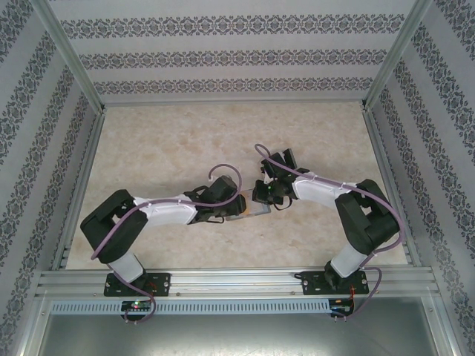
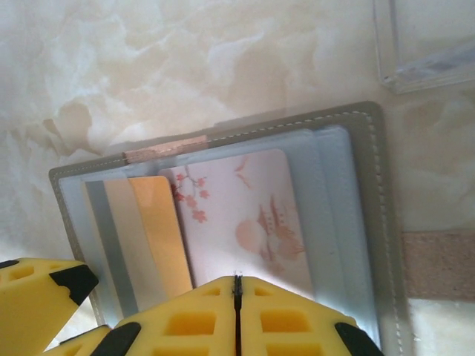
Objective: Put the credit cards into the card holder
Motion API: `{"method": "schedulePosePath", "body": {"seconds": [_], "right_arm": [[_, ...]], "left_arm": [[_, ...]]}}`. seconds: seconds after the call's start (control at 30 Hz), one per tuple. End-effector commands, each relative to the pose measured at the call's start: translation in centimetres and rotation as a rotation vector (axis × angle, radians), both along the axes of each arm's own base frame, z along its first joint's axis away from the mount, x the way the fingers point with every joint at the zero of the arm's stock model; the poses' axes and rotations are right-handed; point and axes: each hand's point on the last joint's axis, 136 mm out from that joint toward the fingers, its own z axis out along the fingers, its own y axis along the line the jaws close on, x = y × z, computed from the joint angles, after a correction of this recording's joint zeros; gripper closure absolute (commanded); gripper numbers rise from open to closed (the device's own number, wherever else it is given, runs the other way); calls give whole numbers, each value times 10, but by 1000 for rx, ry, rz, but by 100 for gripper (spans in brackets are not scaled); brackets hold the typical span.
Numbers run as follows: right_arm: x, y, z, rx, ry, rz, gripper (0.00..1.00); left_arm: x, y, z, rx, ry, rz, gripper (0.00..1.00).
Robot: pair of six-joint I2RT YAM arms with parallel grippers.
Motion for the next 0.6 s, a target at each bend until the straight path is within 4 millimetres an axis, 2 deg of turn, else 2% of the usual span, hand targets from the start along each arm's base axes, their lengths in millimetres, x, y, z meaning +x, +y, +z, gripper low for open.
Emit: {"method": "schedulePosePath", "body": {"seconds": [0.0,0.17,0.3,0.57], "right_arm": [[2,10,0,35,11,8,92],[3,18,8,67,-6,22,91],[3,26,9,85,-3,41,91],[1,40,1,93,20,76,91]], "left_arm": [[11,13,10,-19,-43,66,44],[14,32,15,-37,-64,123,41],[12,50,6,-27,-27,171,41],[18,37,-3,-125,23,151,42]]}}
